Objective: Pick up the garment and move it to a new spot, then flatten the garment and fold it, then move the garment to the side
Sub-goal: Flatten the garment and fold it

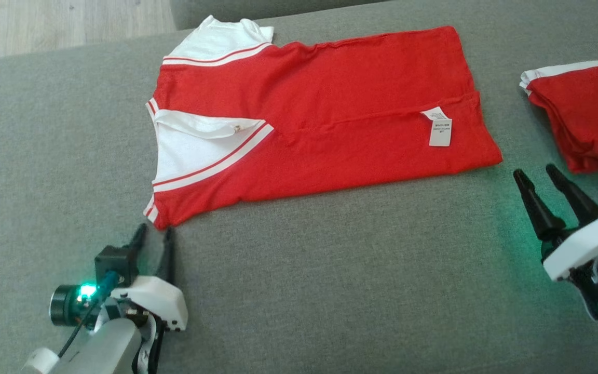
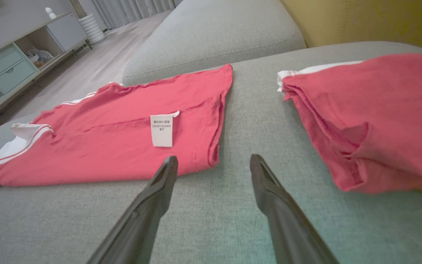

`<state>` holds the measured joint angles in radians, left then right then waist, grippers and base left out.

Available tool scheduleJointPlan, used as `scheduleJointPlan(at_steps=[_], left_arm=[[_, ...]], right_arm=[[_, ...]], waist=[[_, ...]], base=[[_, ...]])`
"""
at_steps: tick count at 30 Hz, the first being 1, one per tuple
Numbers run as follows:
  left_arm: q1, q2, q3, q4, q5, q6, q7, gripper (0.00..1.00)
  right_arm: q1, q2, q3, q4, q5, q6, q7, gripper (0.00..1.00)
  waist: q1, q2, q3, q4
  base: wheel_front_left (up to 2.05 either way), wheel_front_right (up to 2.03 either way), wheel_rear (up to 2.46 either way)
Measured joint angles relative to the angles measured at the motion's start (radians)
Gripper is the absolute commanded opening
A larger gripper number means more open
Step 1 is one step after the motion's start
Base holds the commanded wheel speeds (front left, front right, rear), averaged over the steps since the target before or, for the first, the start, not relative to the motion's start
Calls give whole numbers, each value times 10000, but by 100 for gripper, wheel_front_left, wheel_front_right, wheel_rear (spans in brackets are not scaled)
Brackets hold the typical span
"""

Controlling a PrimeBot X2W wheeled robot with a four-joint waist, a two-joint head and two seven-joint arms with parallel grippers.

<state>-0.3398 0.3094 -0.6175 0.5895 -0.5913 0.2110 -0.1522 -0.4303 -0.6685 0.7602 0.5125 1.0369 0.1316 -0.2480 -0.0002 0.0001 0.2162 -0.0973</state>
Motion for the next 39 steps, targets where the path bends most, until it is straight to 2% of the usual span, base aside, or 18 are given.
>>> scheduleJointPlan(at_steps=[2, 3, 15, 31, 33, 34, 35, 37, 38, 39], left_arm=[[10, -4, -4, 0, -2, -4, 0, 24], [7, -4, -6, 0, -2, -15, 2, 0], [3, -2, -13, -334, -75, -267, -466, 0], [-60, -75, -4, -930, -58, -454, -794, 0], [-99, -90, -8, -928, -58, -458, -796, 0], [-120, -96, -8, -926, -58, -476, -798, 0], [-145, -105, -8, -922, -58, -487, -817, 0], [-203, -123, -10, -922, -58, -529, -874, 0], [-238, -130, -10, -920, -58, -529, -874, 0], [-258, -142, -10, -920, -58, -531, -876, 0]], right_arm=[[123, 15, 2, 27, 0, 0, 0, 100], [137, 38, 8, 36, 2, 0, 0, 100], [98, 336, 2, 391, 100, 0, 0, 100], [-1283, 1225, 176, 2679, 332, 0, 2, 100], [-1385, 1335, 249, 2926, 433, -2, 19, 82], [-1417, 1384, 301, 3049, 481, 0, 59, 61], [-1440, 1421, 364, 3164, 527, 0, 119, 60], [-1478, 1494, 458, 3317, 548, 0, 123, 40], [-1520, 1522, 506, 3356, 594, 0, 144, 7], [-1568, 1538, 552, 3379, 683, -2, 201, 7]], waist=[[1, 0, -38, 12], [1, 0, -50, 17], [2, 0, -62, 226], [2, 0, 214, 669], [2, 0, 236, 722], [2, 0, 246, 745], [2, 0, 253, 768], [2, 0, 268, 805], [2, 0, 274, 820], [3, 0, 274, 834]], base=[[0, 0, 0], [0, 0, 0], [0, 0, 0], [0, 0, 0], [0, 0, 0], [0, 0, 0], [0, 0, 0], [0, 0, 0], [0, 0, 0], [0, 0, 0]])
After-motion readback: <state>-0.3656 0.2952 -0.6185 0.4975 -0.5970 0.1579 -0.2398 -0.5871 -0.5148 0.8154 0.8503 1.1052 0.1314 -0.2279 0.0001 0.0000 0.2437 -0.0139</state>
